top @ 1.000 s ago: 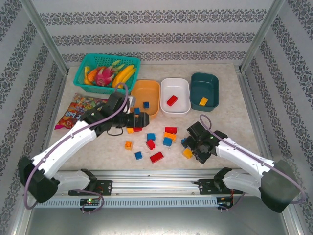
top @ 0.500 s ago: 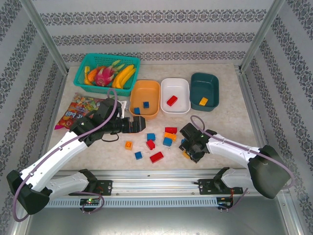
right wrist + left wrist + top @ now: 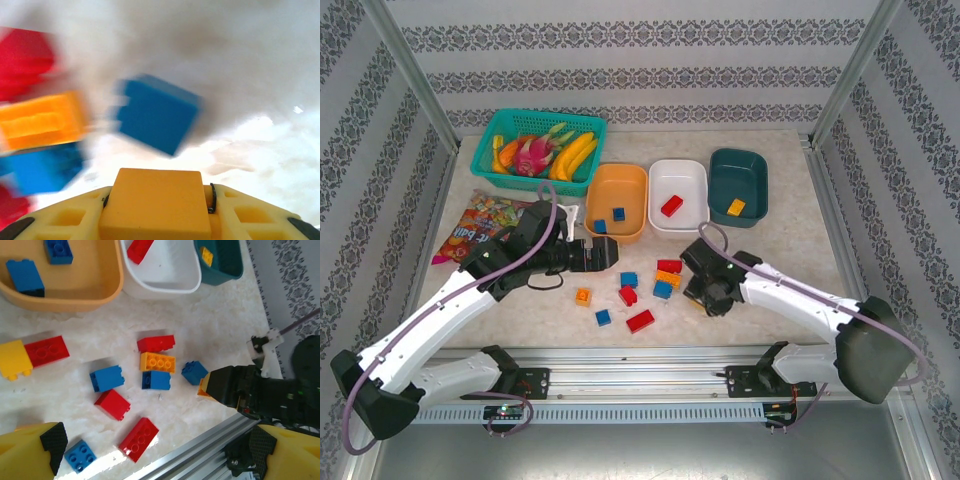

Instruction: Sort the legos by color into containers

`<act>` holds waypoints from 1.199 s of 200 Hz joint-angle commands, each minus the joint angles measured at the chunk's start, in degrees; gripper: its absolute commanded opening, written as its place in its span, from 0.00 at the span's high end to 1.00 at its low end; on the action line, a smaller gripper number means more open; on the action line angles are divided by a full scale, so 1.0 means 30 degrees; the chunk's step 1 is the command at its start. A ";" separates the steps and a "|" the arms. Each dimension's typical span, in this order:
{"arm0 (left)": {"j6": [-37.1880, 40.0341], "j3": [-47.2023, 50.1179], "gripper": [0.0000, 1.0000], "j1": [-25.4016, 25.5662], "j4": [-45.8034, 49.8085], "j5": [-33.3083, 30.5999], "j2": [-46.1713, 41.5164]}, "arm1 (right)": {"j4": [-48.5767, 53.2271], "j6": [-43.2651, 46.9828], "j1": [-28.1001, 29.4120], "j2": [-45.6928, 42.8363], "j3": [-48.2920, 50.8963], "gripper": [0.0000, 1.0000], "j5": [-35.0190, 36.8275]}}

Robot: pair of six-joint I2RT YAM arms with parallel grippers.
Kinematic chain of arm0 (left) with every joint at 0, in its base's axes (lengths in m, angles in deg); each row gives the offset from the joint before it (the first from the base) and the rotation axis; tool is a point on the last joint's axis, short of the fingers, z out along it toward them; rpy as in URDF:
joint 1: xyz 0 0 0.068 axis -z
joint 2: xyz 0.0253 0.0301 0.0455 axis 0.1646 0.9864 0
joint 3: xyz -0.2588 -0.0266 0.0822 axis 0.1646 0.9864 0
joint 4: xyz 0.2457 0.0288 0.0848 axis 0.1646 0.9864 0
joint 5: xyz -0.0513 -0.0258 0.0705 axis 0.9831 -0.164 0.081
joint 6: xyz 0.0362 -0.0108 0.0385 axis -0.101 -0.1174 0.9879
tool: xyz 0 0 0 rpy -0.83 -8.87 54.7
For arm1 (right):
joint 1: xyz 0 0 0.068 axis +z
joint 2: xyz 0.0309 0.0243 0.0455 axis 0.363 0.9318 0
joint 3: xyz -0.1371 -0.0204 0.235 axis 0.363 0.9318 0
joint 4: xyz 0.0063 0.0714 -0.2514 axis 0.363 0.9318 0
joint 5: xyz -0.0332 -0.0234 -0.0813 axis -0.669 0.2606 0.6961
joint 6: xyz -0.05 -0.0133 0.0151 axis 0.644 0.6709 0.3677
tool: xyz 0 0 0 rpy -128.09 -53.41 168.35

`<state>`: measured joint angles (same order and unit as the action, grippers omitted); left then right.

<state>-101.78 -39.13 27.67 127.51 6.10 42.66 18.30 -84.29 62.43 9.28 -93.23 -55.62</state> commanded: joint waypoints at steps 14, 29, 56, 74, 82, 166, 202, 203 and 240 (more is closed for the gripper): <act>0.0229 -0.3503 0.03 0.0304 -0.1361 -0.0221 0.2103 | 0.2256 0.5513 -0.2397 -0.0457 -0.4856 0.72 0.2769; 0.0267 -0.5084 0.02 0.0196 -0.1628 -0.0258 0.3486 | 0.1784 0.7578 -0.4531 0.0049 -0.6251 0.72 0.2601; 0.0086 -0.7611 0.02 -0.0141 -0.2328 0.0407 0.6119 | 0.0307 1.0515 -0.8508 0.2548 -0.8371 0.72 -0.0024; 0.0074 -0.9206 0.02 -0.0326 -0.2431 0.0777 0.7939 | -0.0159 1.1977 -1.0282 0.5049 -0.9895 0.72 -0.1595; 0.0090 -0.9876 0.02 -0.0383 -0.2343 0.0833 0.8635 | -0.0002 1.2410 -1.0807 0.6263 -1.0766 0.72 -0.2054; 0.0354 -1.2110 0.02 -0.0458 -0.1405 0.0855 1.1304 | 0.1683 1.3395 -1.2952 1.5991 -1.7632 0.70 -0.4536; 0.0327 -1.1235 0.02 -0.0443 -0.1224 0.0492 1.0785 | 0.2117 1.2958 -1.3040 1.7553 -1.8413 0.67 -0.4833; 0.0326 -1.1194 0.02 -0.0451 -0.1224 0.0494 1.0773 | 0.2118 1.2942 -1.3040 1.7565 -1.8410 0.67 -0.4829; 0.0216 -0.9872 0.03 -0.0454 -0.1149 -0.0055 0.9955 | 0.2068 1.2484 -1.3159 1.7912 -1.8354 0.54 -0.4869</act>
<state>-101.58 -71.06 26.80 122.79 7.90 75.80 22.80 -45.78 23.63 62.37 -146.96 -69.19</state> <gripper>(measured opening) 0.975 0.447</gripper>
